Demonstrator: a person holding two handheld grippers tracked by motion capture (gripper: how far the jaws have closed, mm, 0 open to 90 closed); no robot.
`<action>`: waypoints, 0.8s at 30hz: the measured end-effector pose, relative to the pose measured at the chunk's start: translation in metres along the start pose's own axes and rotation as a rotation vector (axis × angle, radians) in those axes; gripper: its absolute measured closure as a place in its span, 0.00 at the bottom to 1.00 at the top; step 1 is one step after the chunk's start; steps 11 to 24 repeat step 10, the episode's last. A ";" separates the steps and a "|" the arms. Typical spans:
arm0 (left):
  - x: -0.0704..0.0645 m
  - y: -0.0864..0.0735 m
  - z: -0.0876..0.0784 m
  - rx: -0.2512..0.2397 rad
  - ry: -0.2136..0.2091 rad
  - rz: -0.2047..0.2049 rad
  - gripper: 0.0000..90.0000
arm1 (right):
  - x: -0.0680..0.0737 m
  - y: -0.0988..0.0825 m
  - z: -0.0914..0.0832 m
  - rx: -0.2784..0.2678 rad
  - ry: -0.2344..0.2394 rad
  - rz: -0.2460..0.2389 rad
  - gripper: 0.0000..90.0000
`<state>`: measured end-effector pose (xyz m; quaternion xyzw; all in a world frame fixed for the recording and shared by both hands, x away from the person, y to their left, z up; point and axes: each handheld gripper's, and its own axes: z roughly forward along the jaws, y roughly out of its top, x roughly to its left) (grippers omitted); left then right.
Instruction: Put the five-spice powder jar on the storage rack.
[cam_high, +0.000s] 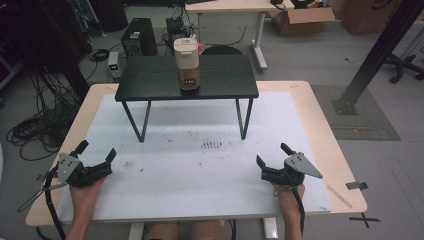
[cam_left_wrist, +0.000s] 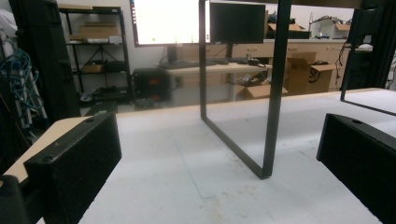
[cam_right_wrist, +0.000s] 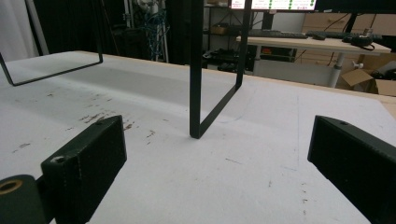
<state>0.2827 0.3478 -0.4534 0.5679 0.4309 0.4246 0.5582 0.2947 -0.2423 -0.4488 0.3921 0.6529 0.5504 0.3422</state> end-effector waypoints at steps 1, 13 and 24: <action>0.000 0.000 0.000 0.000 0.000 0.000 0.00 | 0.000 0.000 0.000 -0.002 -0.001 0.001 0.05; 0.000 0.000 0.000 -0.002 0.022 -0.002 0.00 | -0.001 -0.001 -0.003 -0.027 -0.004 0.015 0.05; 0.000 0.000 0.000 -0.002 0.022 -0.002 0.00 | -0.001 -0.001 -0.003 -0.027 -0.004 0.015 0.05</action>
